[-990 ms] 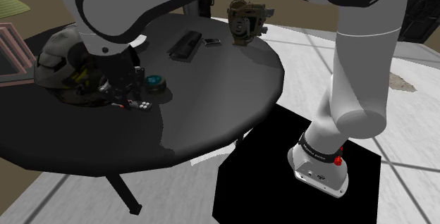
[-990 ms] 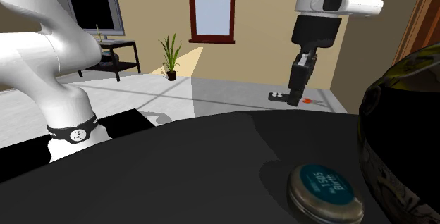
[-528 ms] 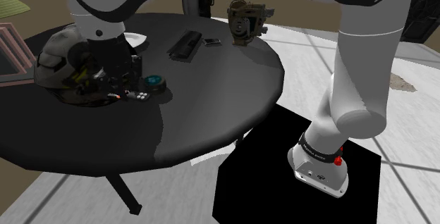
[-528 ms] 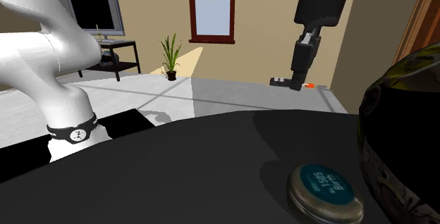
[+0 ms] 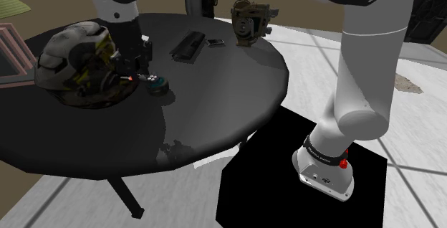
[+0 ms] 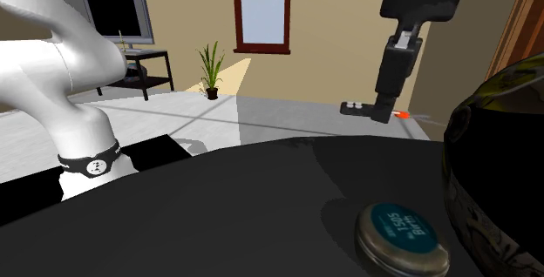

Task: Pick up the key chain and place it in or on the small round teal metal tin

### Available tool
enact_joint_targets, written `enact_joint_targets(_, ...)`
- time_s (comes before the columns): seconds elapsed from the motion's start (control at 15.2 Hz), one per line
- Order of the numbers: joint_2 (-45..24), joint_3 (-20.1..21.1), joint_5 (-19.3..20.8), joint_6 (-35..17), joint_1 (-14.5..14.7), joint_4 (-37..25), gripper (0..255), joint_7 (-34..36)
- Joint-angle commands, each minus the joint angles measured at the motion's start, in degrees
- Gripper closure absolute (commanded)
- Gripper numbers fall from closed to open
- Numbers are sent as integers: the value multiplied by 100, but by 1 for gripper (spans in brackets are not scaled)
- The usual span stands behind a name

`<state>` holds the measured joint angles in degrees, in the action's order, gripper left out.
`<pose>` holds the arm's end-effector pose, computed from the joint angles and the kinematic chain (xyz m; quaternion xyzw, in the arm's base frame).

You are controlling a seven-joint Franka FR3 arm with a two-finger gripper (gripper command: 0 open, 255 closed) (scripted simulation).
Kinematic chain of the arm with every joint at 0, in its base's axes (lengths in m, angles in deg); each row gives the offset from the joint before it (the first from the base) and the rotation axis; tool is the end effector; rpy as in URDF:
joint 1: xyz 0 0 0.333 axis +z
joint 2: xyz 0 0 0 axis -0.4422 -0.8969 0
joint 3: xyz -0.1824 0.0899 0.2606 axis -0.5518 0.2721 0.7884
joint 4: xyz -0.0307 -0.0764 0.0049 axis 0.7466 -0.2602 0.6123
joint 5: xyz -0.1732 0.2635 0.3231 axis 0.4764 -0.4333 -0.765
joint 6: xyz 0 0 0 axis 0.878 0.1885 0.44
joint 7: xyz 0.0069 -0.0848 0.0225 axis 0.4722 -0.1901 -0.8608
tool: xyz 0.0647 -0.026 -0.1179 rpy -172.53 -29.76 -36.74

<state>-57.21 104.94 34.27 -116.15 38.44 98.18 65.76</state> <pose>0.6138 0.3512 0.4331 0.9912 0.1254 -0.0427 0.0071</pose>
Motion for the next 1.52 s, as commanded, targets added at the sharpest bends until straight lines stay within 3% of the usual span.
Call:
enact_joint_targets(0.0, -28, -85, 1, 28, -163, -60, 255, -258)
enact_joint_targets(0.4, -418, -350, 82, 319, -602, -745, 255, -999)
enact_joint_targets(1.45, -618, -391, 158, -785, -631, 170, 255, -945)
